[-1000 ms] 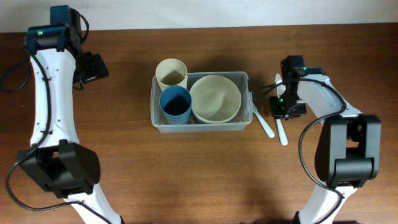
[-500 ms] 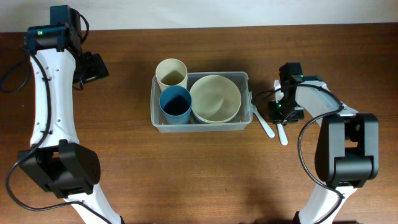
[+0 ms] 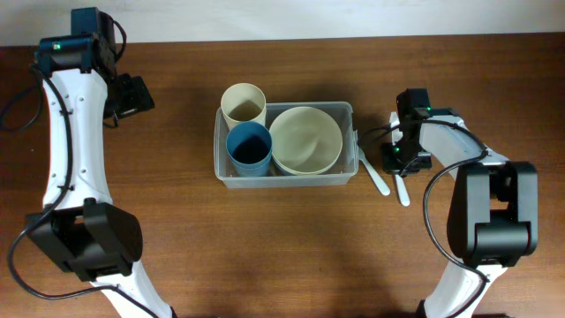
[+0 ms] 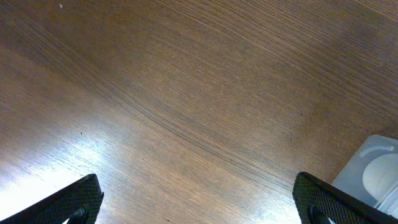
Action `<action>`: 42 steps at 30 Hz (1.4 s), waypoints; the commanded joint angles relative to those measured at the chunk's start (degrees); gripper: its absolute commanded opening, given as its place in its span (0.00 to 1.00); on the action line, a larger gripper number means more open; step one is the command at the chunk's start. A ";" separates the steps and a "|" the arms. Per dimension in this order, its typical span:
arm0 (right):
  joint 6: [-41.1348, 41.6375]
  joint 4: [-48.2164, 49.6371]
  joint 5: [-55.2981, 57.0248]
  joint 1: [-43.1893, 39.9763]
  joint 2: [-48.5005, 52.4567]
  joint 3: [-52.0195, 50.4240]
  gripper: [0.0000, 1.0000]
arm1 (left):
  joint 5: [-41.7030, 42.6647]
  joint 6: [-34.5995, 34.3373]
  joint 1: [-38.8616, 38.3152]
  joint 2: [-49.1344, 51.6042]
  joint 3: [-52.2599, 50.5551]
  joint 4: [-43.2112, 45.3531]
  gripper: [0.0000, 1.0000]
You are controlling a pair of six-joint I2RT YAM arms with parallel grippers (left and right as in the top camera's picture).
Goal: Pack container
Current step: 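Close the right gripper on the white spoon's neck, then lift the white spoon and carry it left over the container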
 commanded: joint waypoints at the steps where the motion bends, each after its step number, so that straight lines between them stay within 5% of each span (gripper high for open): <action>1: 0.07 0.17 -0.81 -0.20 0.11 -1.18 0.10 | 0.22 -0.79 0.20 0.50 -0.11 0.11 1.00; 42: 0.07 -4.02 -1.25 -0.20 0.09 4.02 0.04 | 0.22 -0.79 0.20 0.50 -0.11 0.11 1.00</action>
